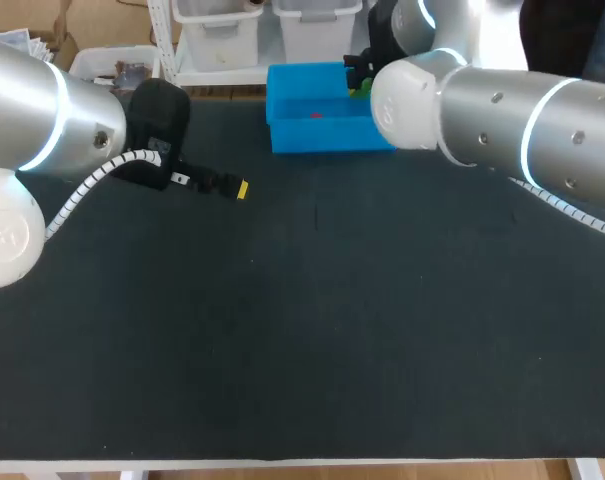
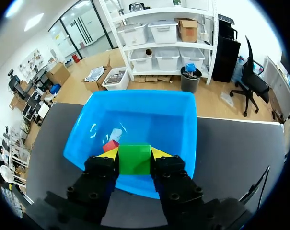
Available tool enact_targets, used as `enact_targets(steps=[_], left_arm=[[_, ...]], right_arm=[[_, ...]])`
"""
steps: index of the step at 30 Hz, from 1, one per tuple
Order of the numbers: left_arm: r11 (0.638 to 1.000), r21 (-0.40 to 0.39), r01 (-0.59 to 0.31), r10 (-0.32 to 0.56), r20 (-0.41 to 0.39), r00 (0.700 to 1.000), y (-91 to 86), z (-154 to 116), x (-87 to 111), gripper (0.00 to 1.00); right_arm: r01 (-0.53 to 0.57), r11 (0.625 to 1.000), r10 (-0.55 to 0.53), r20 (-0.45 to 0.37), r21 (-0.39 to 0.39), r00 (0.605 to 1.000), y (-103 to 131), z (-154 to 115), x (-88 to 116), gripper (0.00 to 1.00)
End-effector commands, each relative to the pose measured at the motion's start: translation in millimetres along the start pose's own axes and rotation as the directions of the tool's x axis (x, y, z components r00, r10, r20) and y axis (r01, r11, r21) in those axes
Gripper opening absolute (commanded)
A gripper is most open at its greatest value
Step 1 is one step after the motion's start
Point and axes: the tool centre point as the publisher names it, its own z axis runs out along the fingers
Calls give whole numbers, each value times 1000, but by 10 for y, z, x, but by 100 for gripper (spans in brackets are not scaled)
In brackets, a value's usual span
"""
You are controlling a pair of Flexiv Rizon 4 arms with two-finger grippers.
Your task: Use the left arm to pick the red cube and place it into the blue plastic box first, then use the right arm to grasp the green cube and put it into the same blue plastic box after the first action is fully finished.
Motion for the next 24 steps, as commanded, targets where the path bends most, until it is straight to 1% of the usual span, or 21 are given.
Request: enact_targets(steps=[1, 7, 8, 10, 11, 12, 18, 24], left_arm=[[1000, 12, -3, 3, 3, 1000, 29, 5, 3, 100], [1000, 12, -3, 3, 3, 1000, 29, 5, 3, 100], [1000, 12, -3, 3, 3, 1000, 29, 5, 3, 100], [1000, 12, -3, 3, 3, 1000, 29, 5, 3, 100], [1000, 12, -3, 3, 3, 1000, 29, 5, 3, 100], [1000, 12, -3, 3, 3, 1000, 29, 5, 3, 100], [1000, 12, -3, 3, 3, 1000, 29, 5, 3, 100], [1000, 12, -3, 3, 3, 1000, 29, 5, 3, 100]], right_arm=[[2, 1000, -2, -25, -4, 1000, 3, 143, -89, 0], [-2, 1000, 2, -48, 1, 999, 16, 167, -70, 0], [-1, 1000, 1, -52, 3, 999, 17, 167, -61, 28], [0, 1000, 1, -55, 1, 998, 14, 163, -42, 62], [-1, 1000, 1, -56, 0, 998, 11, 157, -32, 90], [-2, 1000, 2, -57, 0, 998, 7, 149, -24, 100], [-6, 1000, 6, -46, 8, 999, 6, 31, -18, 100], [7, 1000, -7, -28, 24, 1000, 65, -185, -28, 100]])
